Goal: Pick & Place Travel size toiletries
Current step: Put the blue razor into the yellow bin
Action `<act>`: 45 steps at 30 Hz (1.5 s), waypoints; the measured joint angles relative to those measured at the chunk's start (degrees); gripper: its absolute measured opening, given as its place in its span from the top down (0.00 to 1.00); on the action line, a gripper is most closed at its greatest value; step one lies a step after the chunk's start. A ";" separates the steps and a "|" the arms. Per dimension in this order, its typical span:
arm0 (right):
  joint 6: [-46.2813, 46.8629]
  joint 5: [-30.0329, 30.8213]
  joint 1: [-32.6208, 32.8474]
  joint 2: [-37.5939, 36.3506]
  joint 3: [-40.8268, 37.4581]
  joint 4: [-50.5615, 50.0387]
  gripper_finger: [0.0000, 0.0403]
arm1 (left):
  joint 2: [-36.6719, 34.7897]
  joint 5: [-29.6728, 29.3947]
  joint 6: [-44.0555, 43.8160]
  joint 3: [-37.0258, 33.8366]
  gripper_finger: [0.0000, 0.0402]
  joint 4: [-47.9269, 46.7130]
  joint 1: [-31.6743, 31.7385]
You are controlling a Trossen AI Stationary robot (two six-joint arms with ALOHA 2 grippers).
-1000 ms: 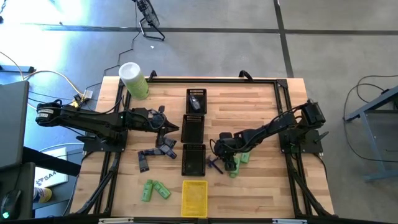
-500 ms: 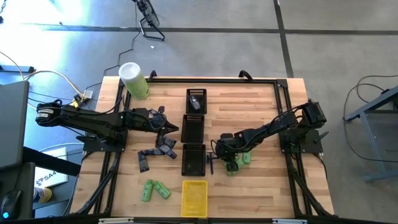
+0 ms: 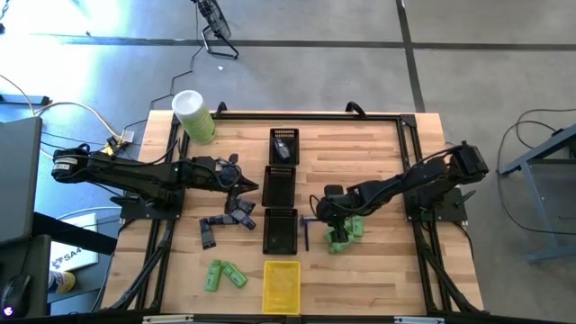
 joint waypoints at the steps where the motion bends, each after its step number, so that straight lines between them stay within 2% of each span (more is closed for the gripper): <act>1: 0.01 0.11 0.00 -0.69 0.02 -0.09 0.93 | 0.00 0.00 -0.06 0.00 0.94 -0.02 0.01; 9: 0.16 5.26 0.00 -6.24 0.00 -4.13 0.93 | -0.02 -0.02 0.15 0.00 0.94 -0.14 0.00; 16: -0.21 13.32 0.00 -10.59 0.06 -2.86 0.93 | -0.02 -0.05 0.29 0.00 0.94 0.07 0.00; 23: -0.42 20.04 -0.96 -12.66 0.04 1.81 0.93 | -0.01 -0.09 0.29 -0.01 0.94 0.09 0.00; 28: -2.29 23.95 -2.23 -12.73 0.02 9.39 0.93 | -0.01 -0.10 0.29 0.00 0.94 0.11 -0.01; 35: -8.96 24.06 -4.10 -12.73 0.02 21.58 0.93 | 0.00 -0.11 0.28 -0.01 0.94 0.13 -0.01; 45: -10.93 23.53 -6.12 -12.48 0.02 25.96 0.93 | -0.02 -0.37 0.81 0.00 0.94 0.15 0.01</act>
